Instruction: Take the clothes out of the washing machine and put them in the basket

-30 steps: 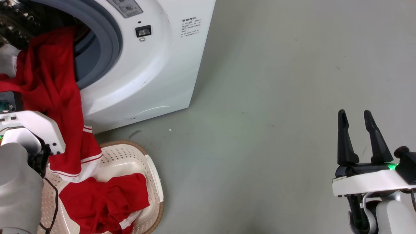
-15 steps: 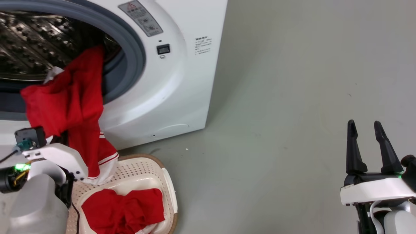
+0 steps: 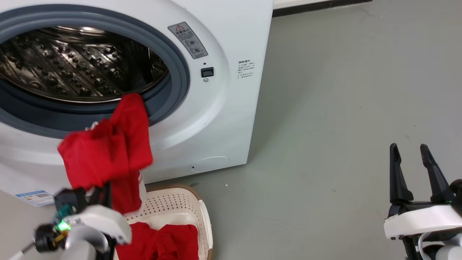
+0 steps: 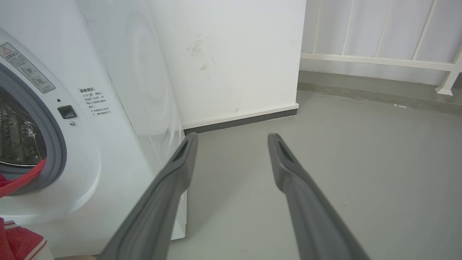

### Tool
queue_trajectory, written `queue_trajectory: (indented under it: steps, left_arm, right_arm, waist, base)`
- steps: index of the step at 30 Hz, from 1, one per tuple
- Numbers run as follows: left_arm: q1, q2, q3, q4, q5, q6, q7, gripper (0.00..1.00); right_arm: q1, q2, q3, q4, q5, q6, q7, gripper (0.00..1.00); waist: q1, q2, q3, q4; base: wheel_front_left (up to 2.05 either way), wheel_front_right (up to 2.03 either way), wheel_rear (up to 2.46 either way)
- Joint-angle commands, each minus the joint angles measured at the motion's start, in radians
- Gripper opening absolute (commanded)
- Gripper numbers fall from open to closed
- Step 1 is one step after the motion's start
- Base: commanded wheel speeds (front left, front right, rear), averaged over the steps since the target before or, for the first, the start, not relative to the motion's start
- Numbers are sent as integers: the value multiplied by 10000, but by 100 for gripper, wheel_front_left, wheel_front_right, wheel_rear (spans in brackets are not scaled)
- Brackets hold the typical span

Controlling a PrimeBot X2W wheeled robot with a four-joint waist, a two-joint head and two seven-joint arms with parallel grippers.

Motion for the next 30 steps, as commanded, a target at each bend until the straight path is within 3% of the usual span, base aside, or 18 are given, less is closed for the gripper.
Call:
queue_trajectory:
  steps: [1,9,16,30]
  left_arm:
    - [196,-53,-45,-113,15,49,-41,0]
    - [1961,-728,-451,-1292,-319,58,1009,0]
    - [2107,-875,-420,-629,-625,147,1209,0]
    - [-600,1,-24,2216,-745,217,584,0]
  right_arm:
    - [115,-5,-33,-45,-81,-3,32,100]
    - [288,-5,-84,-398,-52,-3,213,100]
    - [-39,-3,107,-622,-2,-3,258,100]
    - [-1198,2,536,-568,324,-3,-338,100]
  waist:
    - [0,0,-82,65]
    - [0,0,-10,345]
    - [0,0,698,213]
    - [0,0,3525,-784]
  base:
    - [0,0,0]
    - [0,0,0]
    - [0,0,0]
    - [0,0,0]
